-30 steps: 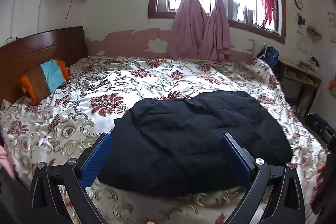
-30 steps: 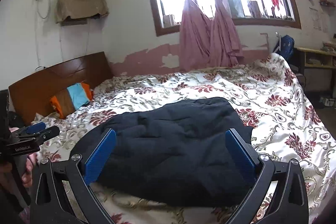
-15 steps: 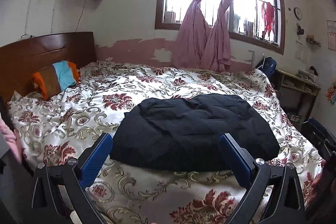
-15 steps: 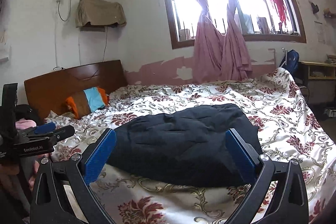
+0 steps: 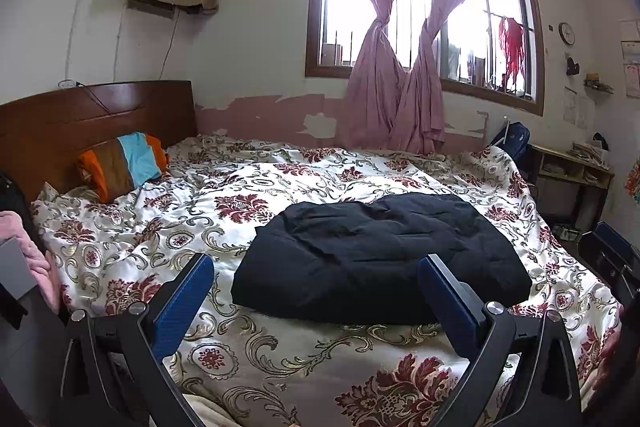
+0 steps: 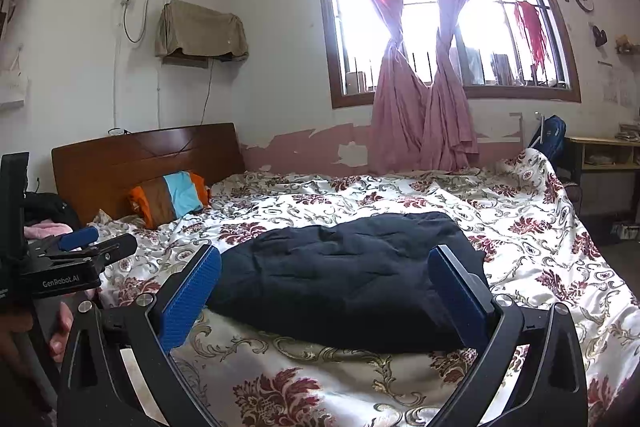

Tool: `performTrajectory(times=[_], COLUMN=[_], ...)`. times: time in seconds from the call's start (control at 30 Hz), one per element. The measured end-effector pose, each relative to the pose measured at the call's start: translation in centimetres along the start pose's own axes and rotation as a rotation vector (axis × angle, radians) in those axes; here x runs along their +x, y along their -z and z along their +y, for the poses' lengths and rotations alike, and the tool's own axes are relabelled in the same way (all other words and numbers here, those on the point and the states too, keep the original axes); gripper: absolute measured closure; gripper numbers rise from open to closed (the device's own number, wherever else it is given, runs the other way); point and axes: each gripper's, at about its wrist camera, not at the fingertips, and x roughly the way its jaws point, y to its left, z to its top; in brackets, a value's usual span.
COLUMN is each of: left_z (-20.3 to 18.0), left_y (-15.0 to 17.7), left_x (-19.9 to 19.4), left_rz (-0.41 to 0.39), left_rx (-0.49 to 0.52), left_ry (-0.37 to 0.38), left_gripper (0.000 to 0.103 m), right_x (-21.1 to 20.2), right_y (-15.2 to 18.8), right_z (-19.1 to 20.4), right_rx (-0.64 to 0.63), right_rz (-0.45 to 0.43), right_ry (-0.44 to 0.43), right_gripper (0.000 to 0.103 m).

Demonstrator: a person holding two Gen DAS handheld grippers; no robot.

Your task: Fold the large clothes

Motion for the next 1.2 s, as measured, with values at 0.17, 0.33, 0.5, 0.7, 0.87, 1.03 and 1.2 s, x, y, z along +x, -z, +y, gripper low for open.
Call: performTrajectory(times=[0.17, 0.33, 0.5, 0.7, 0.87, 1.03, 1.2], left_z=[-0.1, -0.2, -0.6, -0.9, -0.8, -0.4, -0.2], left_y=[1.0, 2.9, 4.8, 6.4, 7.5, 8.2, 8.4], left_x=[-1.0, -1.7, -2.2, -2.1, -1.3, -0.8, -0.6], left_rz=[-0.019, -0.036, -0.049, -0.037, 0.011, 0.046, 0.057], left_rx=[0.016, 0.016, 0.036, 0.044, 0.041, 0.03, 0.02], left_ry=[-0.017, -0.014, -0.016, -0.001, -0.009, -0.02, -0.021], left_gripper=[0.0, 0.0, 0.0, 0.0, 0.0, 0.0, 0.0], right_x=[-0.7, -1.3, -1.4, -1.1, -1.2, -1.3, -1.2], right_y=[1.0, 2.8, 4.3, 5.8, 6.2, 6.3, 6.3], right_z=[0.7, 0.9, 0.7, 0.5, -0.5, -0.7, -0.6], right_rx=[-0.024, -0.031, -0.031, -0.044, -0.018, -0.013, -0.011], right_rz=[0.004, 0.012, 0.046, 0.097, 0.115, 0.116, 0.119], right_ry=[0.015, 0.038, 0.049, 0.063, 0.086, 0.095, 0.092], right_gripper=[0.002, 0.002, 0.002, 0.002, 0.002, 0.002, 0.002])
